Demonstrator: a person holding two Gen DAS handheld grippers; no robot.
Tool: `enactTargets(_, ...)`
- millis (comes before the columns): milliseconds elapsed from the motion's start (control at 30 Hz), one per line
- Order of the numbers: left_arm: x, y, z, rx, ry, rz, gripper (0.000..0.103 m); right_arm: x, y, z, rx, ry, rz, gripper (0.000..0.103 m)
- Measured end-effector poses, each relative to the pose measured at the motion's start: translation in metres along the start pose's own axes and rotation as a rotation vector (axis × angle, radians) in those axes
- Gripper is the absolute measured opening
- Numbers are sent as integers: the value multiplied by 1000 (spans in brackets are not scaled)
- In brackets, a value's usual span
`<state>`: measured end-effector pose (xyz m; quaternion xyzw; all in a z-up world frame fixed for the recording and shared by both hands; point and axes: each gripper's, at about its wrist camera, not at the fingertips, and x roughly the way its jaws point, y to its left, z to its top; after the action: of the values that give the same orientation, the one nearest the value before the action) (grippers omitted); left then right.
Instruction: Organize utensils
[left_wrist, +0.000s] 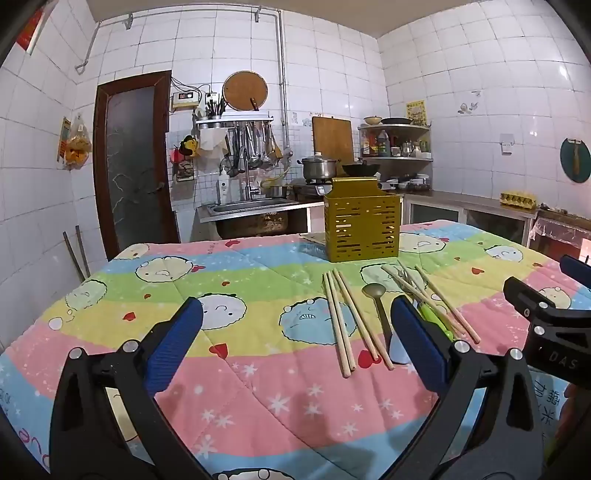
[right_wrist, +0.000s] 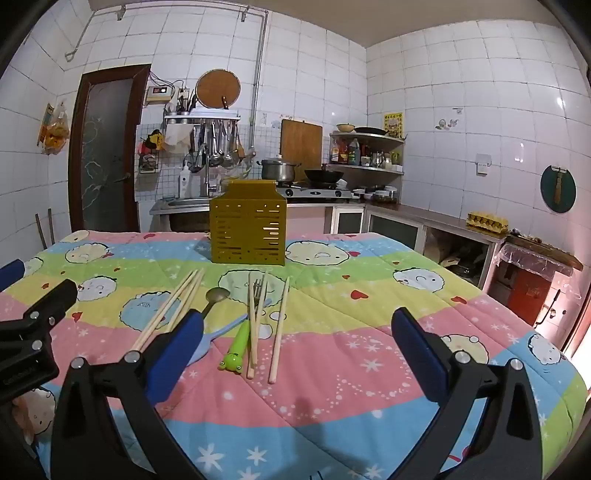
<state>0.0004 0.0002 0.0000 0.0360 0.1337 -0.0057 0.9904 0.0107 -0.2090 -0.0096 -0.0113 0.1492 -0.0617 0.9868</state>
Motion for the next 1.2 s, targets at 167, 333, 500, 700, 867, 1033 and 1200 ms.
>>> enactTargets(167, 0, 0, 0, 0, 1, 2, 98, 0, -2, 1, 3, -14, -2, 99)
enactTargets(333, -2, -7, -3, 7, -13, 6, 98, -5, -4, 4, 12, -24, 2, 99)
enactTargets(500, -5, 0, -1, -1, -28, -4, 98, -8, -8, 2, 27, -41, 3, 99)
enactTargets(700, -6, 1, 0, -4, -31, -4, 98, -7, -8, 1, 29, -43, 3, 99)
enactTargets(867, -7, 2, 0, -5, -33, -4, 98, -7, -8, 2, 32, -43, 3, 99)
enactTargets(1033, -7, 1, 0, -3, -35, -6, 98, -8, -9, 2, 34, -44, 1, 99)
enactTargets(1200, -9, 0, 0, -2, -37, -7, 98, -8, -9, 2, 35, -44, 1, 99)
